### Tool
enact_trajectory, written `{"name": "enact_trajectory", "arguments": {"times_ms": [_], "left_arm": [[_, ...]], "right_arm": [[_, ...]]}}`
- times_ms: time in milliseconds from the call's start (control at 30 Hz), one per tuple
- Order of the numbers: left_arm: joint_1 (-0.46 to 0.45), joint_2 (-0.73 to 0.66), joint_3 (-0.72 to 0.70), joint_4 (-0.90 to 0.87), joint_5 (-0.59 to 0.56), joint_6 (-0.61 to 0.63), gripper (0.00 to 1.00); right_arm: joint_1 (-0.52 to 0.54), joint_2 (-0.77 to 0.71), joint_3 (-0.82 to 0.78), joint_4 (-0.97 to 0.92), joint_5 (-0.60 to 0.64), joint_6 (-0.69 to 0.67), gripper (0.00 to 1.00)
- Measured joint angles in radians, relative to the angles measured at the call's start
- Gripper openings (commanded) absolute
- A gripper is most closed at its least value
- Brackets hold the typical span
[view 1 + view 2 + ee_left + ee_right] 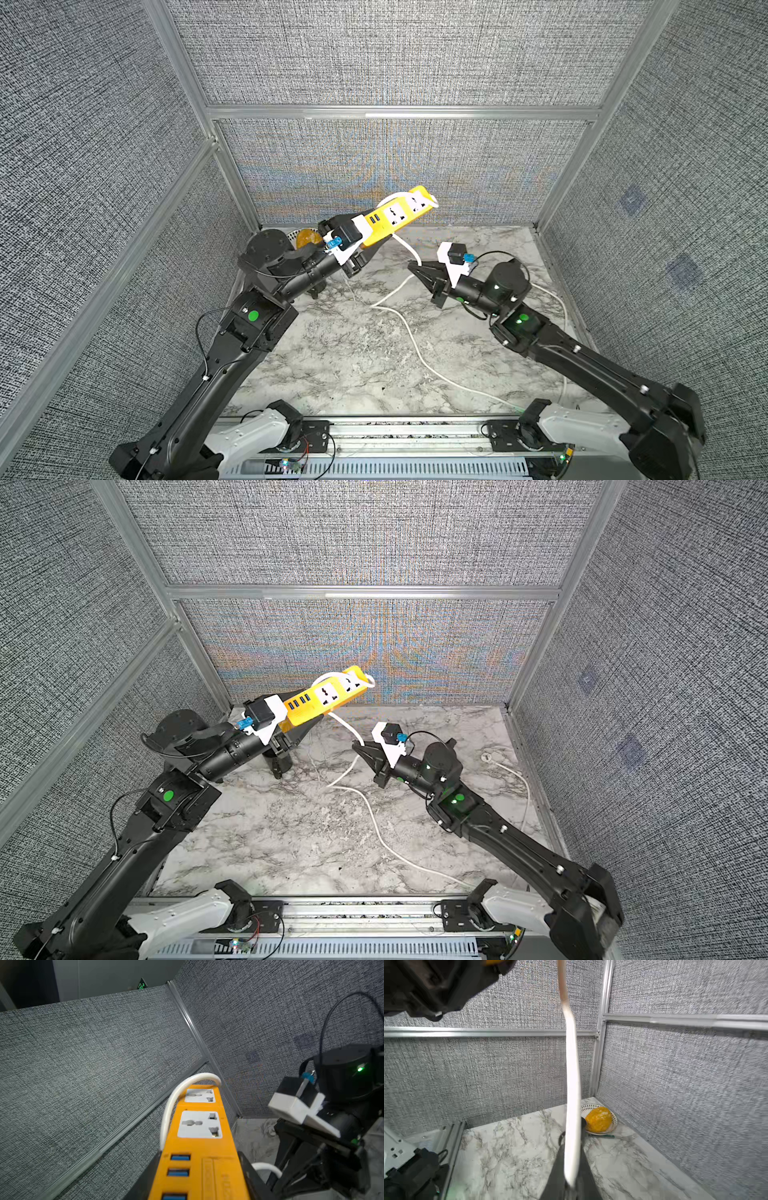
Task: Wrap the cord around the power strip
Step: Wrap the power cord around the power strip.
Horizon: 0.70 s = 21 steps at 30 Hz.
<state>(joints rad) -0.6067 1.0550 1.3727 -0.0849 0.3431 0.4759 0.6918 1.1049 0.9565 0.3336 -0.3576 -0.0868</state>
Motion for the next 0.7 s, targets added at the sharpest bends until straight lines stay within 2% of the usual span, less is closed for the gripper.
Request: {"name": "enact_trajectory", "arguments": {"times_ms": [133, 300, 533, 700], "left_arm": [[0.000, 0.019, 0.030, -0.067, -0.080, 0.097, 0.00], [-0.001, 0.055, 0.130, -0.256, -0.107, 0.247, 0.00], [-0.001, 0.077, 0.263, -0.615, -0.101, 0.417, 0.00], [-0.001, 0.073, 0.279, -0.789, -0.026, 0.459, 0.00]], "right_arm": [[0.018, -0.070, 0.132, -0.279, 0.101, -0.181, 0.00], [0.058, -0.070, 0.299, -0.533, 0.249, -0.388, 0.00], [0.090, 0.008, 0.480, -0.721, 0.396, -0.647, 0.00], [0.099, 0.053, 0.568, -0.803, 0.418, -0.810, 0.00]]}}
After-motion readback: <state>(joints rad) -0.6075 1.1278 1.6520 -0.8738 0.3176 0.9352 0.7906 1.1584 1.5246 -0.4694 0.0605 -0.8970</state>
